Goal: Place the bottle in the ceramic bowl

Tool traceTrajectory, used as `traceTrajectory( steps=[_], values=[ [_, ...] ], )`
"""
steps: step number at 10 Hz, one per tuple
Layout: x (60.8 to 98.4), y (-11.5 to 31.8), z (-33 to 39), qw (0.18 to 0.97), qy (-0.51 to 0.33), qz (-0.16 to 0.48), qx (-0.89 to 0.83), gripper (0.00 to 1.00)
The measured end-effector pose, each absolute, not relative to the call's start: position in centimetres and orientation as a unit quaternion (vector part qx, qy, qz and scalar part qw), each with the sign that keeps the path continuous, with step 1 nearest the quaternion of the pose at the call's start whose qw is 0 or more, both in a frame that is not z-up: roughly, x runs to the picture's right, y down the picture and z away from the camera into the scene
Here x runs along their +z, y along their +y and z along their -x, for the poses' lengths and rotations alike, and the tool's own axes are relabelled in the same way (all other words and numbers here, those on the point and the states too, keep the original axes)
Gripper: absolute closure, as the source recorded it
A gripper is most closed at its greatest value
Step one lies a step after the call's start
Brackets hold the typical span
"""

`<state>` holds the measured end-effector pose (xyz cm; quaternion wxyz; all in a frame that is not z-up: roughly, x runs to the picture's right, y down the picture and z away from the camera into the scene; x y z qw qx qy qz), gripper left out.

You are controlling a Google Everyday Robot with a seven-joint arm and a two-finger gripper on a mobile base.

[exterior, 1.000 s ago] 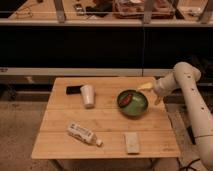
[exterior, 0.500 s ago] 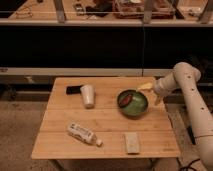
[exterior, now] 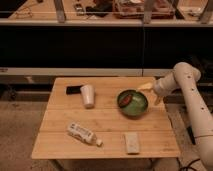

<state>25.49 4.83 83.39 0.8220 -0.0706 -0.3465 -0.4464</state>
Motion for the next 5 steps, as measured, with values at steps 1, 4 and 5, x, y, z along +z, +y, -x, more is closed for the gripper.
traceTrajectory(
  steps=[1,4,5],
  values=[
    [83.3,4.8,-25.4,0.822,-0.347,0.069,-0.447,0.20],
    [81.9,5.2,-26.1,0.816,-0.339,0.028,-0.467,0.20],
    [80.6,5.9,-26.5,0.812,-0.332,0.000,-0.480,0.20]
  ],
)
